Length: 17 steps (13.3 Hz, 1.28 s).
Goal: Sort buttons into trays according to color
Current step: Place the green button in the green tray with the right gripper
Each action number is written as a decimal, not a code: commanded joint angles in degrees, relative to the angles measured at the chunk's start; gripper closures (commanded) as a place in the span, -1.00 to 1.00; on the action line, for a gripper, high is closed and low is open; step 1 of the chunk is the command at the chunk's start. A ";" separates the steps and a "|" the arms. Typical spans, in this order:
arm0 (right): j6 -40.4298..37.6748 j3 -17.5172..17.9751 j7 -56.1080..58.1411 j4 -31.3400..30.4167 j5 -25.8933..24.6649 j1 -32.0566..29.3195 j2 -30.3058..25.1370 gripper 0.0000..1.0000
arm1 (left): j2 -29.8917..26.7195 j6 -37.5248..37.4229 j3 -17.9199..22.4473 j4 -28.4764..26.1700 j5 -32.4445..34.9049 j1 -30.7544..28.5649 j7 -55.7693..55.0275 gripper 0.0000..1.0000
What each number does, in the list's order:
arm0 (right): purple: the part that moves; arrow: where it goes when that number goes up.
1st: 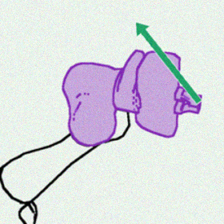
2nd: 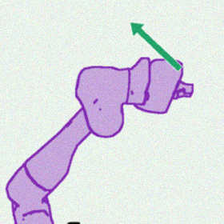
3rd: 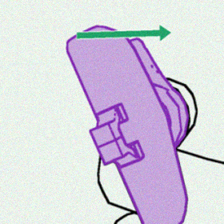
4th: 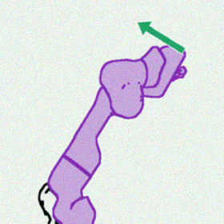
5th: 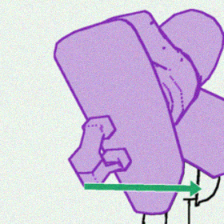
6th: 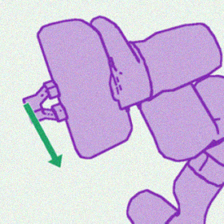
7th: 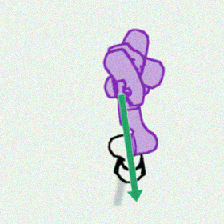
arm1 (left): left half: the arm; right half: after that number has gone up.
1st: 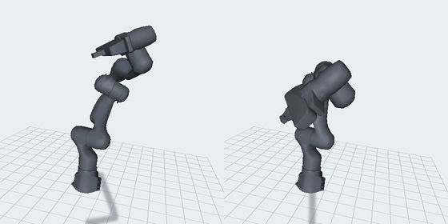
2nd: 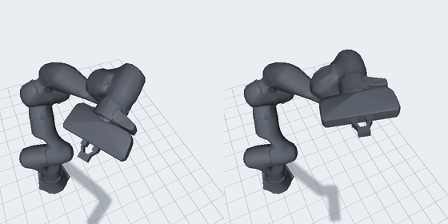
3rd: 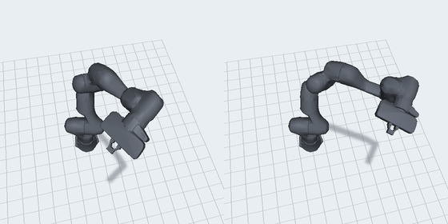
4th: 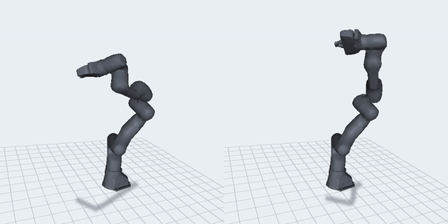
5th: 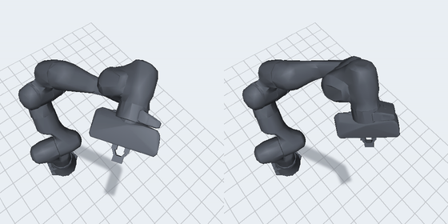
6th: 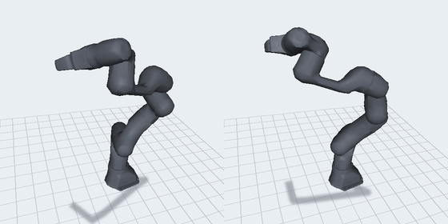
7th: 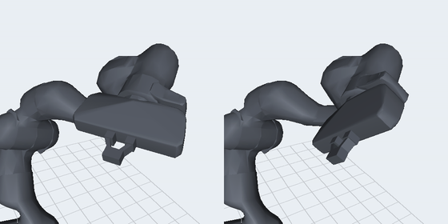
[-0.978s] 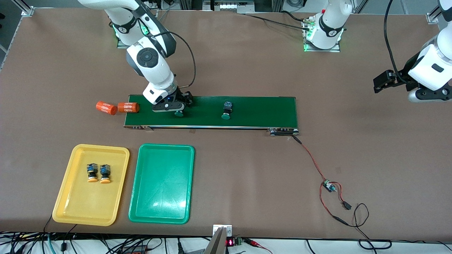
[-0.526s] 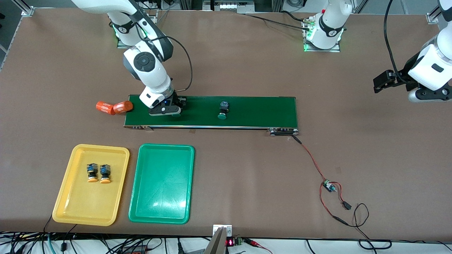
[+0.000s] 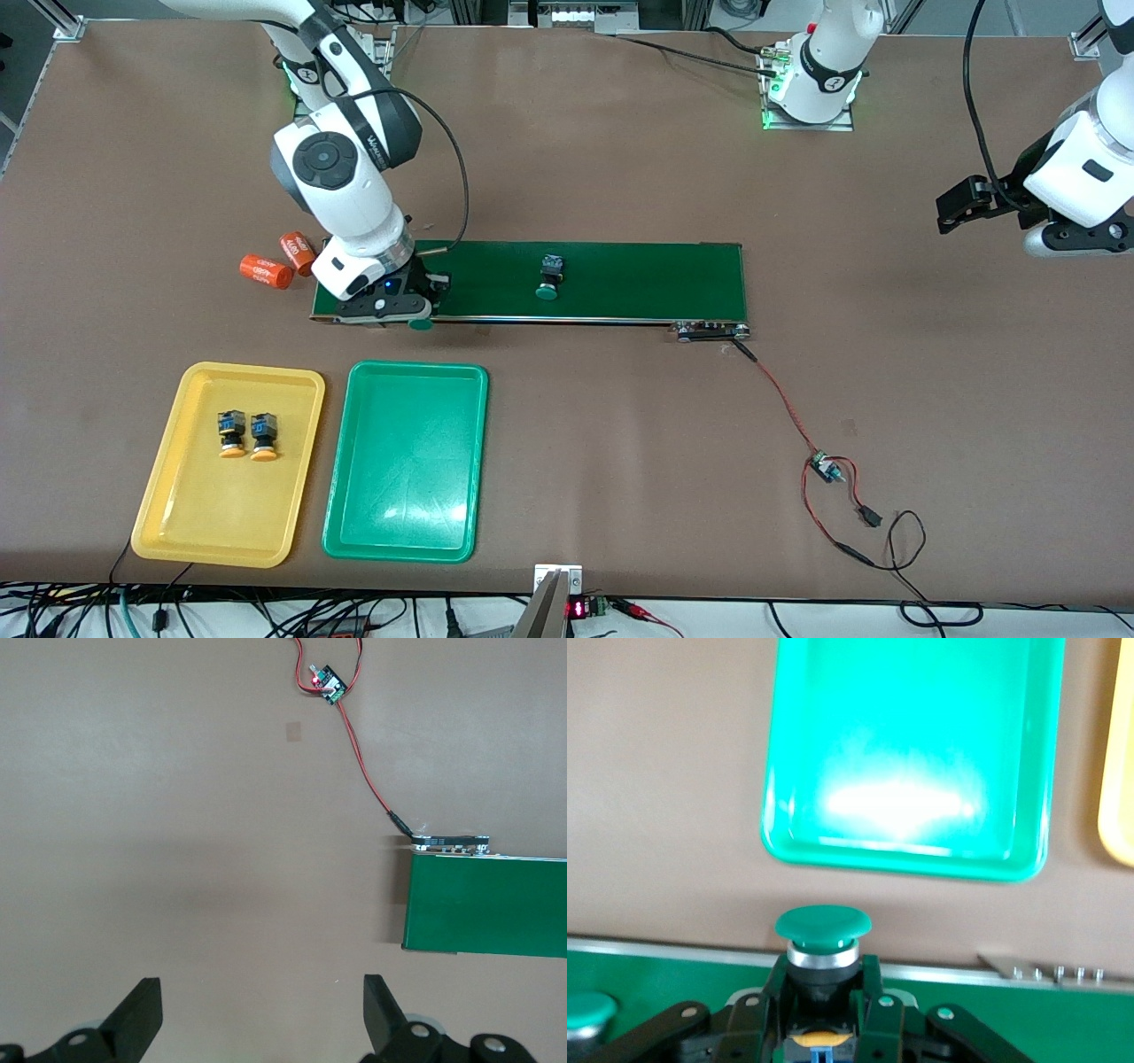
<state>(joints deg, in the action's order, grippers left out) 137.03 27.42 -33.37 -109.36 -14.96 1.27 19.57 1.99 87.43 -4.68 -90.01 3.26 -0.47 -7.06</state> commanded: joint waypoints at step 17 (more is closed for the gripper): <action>15.20 -10.72 15.62 14.62 -0.34 0.57 22.80 -1.00 | -0.05 -1.12 -0.33 1.06 -0.53 -0.06 1.52 -1.00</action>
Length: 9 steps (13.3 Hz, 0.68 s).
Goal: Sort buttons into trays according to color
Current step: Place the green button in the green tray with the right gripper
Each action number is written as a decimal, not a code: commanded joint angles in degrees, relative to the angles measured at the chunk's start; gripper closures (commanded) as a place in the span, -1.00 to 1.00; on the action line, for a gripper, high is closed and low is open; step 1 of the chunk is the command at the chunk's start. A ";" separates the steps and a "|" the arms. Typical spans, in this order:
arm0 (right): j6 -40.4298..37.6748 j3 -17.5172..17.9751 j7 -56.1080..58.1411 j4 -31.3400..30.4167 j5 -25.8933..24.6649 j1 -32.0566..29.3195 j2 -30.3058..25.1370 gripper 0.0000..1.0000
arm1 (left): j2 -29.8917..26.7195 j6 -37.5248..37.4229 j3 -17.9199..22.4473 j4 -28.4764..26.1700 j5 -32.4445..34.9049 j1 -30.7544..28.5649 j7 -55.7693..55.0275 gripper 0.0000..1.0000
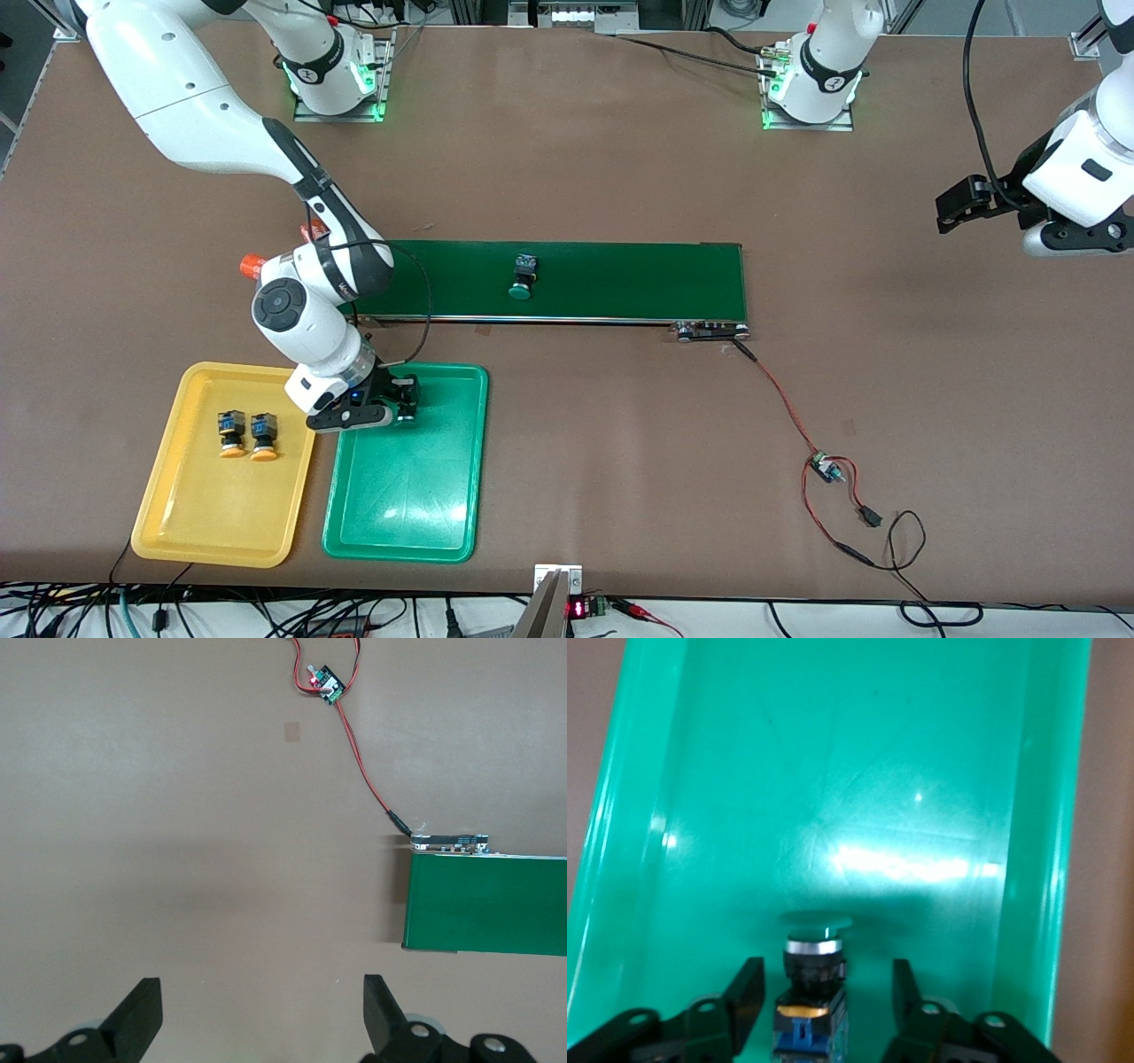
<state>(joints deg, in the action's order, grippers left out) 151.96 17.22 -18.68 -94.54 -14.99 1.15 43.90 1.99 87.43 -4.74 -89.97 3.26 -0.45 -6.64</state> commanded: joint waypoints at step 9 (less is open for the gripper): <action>-25.47 -0.35 -6.00 -4.23 6.55 4.91 -19.96 -1.00 | -0.14 -1.30 -0.62 1.02 -0.62 -0.08 1.10 -1.00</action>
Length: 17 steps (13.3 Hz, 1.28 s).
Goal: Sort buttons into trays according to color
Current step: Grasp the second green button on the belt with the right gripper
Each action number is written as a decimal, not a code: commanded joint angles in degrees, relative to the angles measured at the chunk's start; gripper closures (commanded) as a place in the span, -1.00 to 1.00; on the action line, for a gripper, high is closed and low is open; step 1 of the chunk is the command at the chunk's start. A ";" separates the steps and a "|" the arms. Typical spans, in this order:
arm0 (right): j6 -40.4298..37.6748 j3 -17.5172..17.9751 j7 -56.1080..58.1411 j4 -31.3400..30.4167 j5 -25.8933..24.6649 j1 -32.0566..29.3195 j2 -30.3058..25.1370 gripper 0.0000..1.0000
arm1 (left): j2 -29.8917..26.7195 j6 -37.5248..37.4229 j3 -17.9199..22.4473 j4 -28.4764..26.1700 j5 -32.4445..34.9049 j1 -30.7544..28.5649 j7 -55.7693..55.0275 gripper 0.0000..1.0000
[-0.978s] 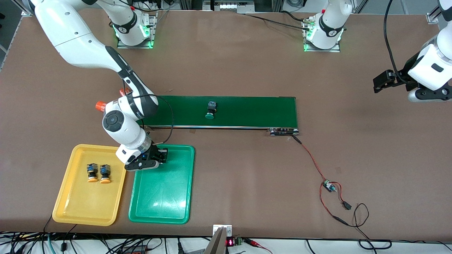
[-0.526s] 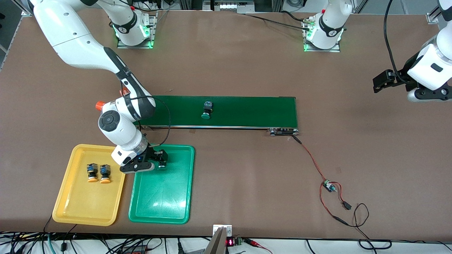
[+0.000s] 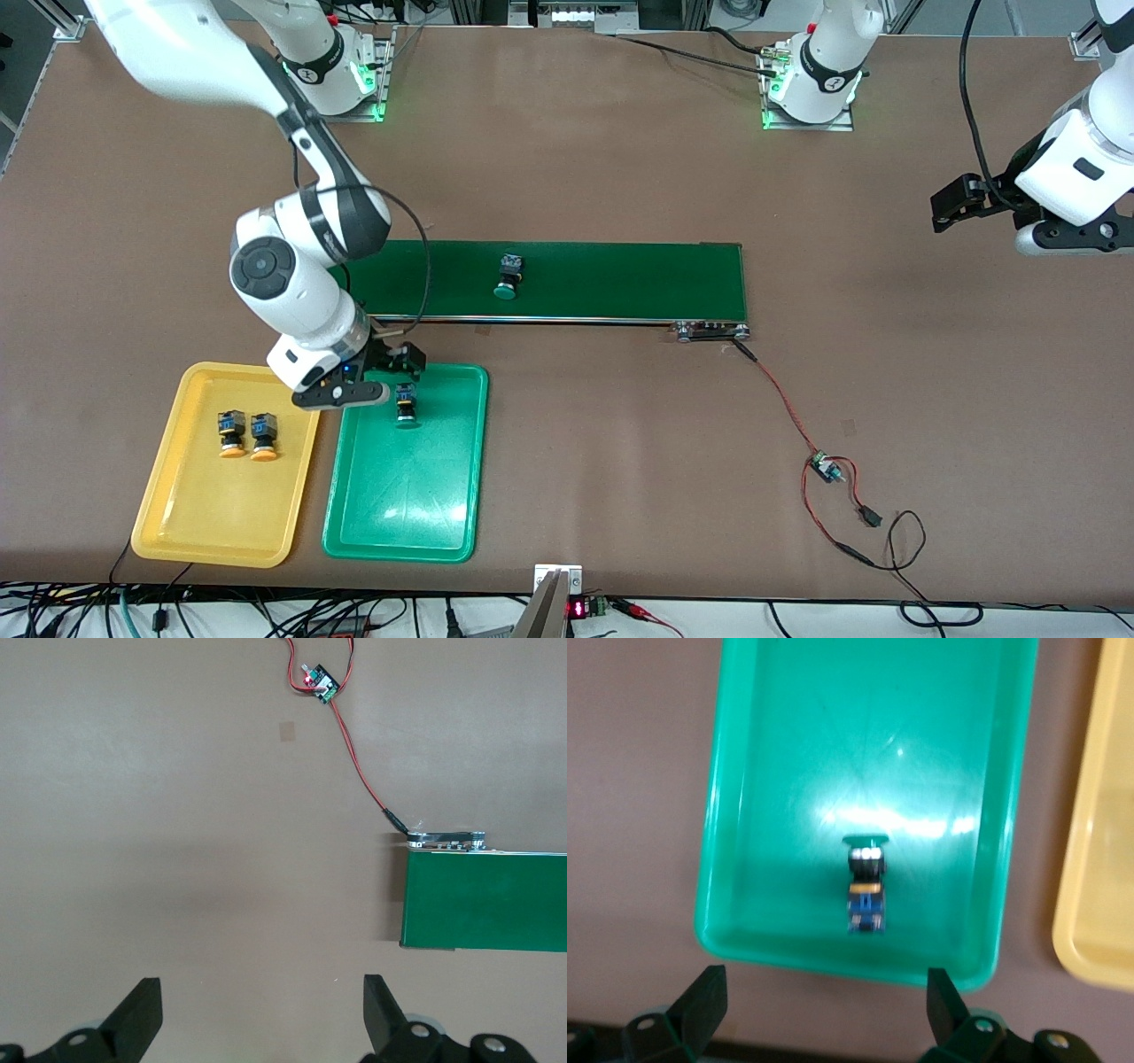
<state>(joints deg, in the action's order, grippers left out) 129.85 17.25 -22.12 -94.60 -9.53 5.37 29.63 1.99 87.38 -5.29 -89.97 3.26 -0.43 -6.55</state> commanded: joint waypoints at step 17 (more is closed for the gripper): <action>14.98 11.31 -26.73 -35.74 -0.14 -0.37 -20.42 -1.00 | -0.05 -1.25 -0.07 1.02 -0.71 -0.10 0.84 -1.00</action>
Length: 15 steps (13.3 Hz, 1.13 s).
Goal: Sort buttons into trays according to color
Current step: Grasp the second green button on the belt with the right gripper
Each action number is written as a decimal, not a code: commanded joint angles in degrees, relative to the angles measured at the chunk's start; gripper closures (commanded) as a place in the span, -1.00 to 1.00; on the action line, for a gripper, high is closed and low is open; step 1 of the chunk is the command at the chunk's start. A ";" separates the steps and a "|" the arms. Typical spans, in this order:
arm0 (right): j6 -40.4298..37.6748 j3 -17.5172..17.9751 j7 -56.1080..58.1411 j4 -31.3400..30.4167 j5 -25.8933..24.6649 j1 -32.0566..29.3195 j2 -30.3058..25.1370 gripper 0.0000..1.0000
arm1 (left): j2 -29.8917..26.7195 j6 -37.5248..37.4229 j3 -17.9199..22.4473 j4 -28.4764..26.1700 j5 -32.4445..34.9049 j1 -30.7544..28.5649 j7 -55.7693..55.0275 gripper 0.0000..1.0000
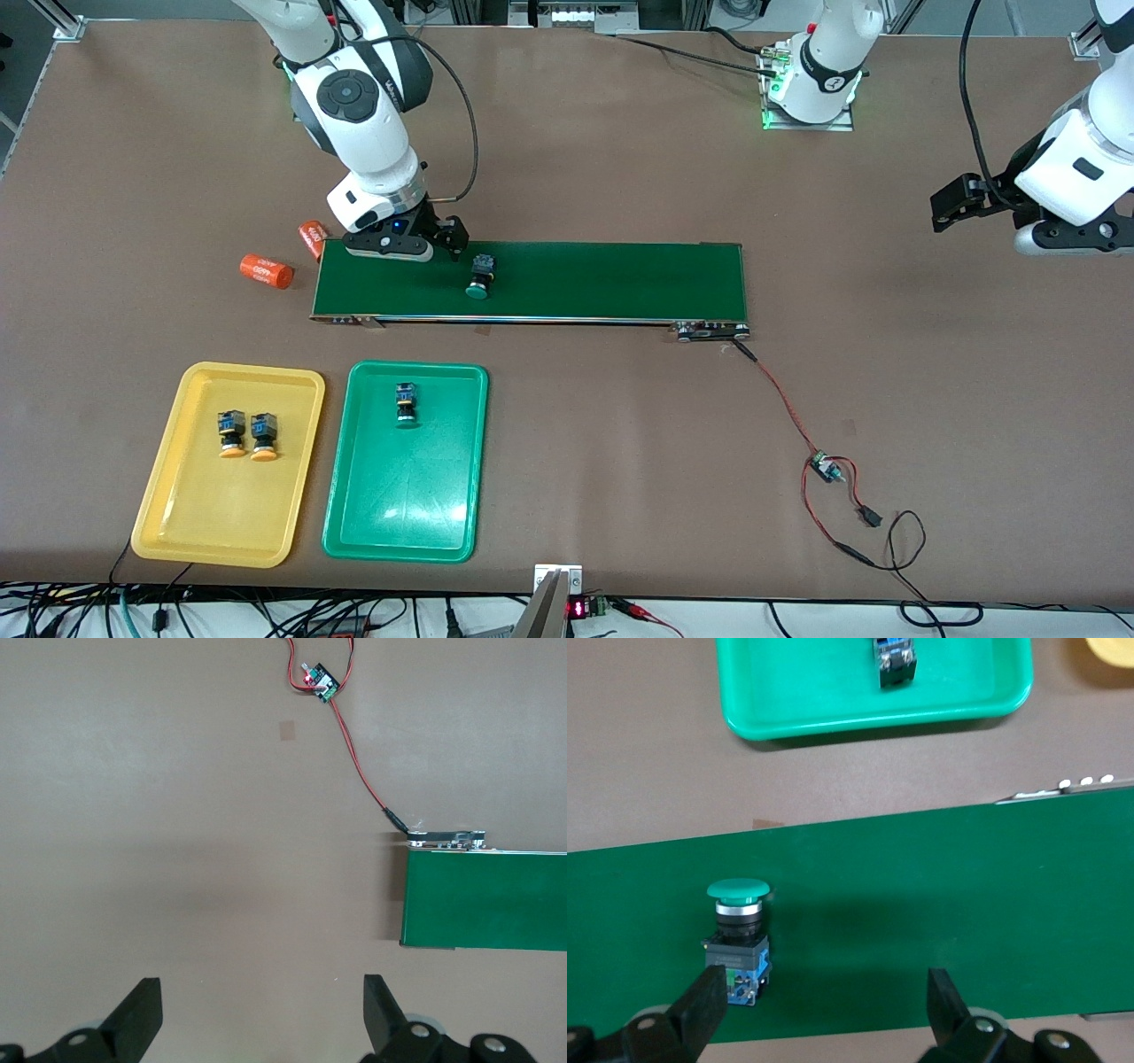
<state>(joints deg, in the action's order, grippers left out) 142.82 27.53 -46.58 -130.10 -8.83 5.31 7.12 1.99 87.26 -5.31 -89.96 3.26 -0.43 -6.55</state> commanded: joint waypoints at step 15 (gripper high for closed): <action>3.34 1.04 -8.87 0.38 -15.32 -0.39 8.78 -1.00 | -0.05 -1.13 0.03 1.02 -0.71 -0.19 0.84 -1.00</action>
<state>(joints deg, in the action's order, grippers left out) 145.76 28.06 -54.13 -130.22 -20.99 5.48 14.22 1.99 87.25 -5.32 -89.96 3.26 -0.43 -6.55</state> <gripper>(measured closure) 0.000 0.000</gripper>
